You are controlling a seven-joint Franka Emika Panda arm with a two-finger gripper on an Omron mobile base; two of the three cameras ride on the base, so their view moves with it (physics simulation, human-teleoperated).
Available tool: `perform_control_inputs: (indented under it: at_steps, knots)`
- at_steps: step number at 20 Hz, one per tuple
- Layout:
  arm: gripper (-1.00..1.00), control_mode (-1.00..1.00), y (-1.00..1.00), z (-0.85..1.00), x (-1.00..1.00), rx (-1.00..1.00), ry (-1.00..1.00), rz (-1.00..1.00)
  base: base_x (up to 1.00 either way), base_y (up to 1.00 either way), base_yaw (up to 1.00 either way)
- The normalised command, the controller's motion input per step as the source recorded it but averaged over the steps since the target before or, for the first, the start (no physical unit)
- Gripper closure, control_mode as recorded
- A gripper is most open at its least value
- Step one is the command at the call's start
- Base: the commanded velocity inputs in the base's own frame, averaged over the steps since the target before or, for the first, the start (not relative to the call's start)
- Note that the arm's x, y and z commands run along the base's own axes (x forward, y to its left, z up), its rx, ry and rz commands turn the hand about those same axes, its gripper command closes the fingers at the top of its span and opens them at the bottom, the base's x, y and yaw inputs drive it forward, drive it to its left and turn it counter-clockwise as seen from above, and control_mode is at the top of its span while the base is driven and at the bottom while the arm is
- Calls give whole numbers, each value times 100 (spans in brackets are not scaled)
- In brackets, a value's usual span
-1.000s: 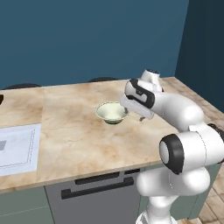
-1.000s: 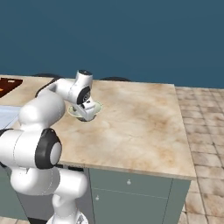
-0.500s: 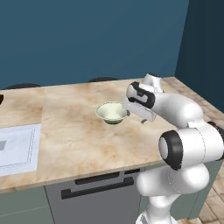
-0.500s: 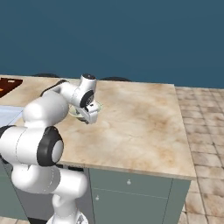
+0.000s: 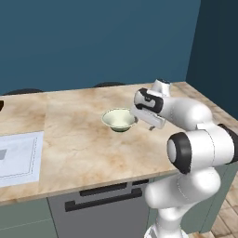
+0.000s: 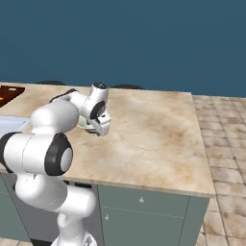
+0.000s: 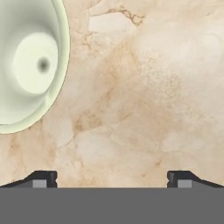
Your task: Place the two vegetables and bowl onto the tray for setting up a vegetable dip station.
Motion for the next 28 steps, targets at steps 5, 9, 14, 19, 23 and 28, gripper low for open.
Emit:
perform_control_inputs:
  at_steps: [5,9,14,19,23,28]
  knots:
    - [-100,-100,0,0,23,0,-10,0,0,0,0]
    - [-100,-100,0,-6,18,0,-13,0,0,0,0]
    - [-100,-100,0,-15,12,1,-17,0,0,0,0]
    - [-100,-100,0,-21,15,1,-13,-1,0,0,0]
    - [-100,-100,1,-7,30,0,-2,-2,0,0,0]
    - [-100,-100,6,0,40,0,0,0,0,0,0]
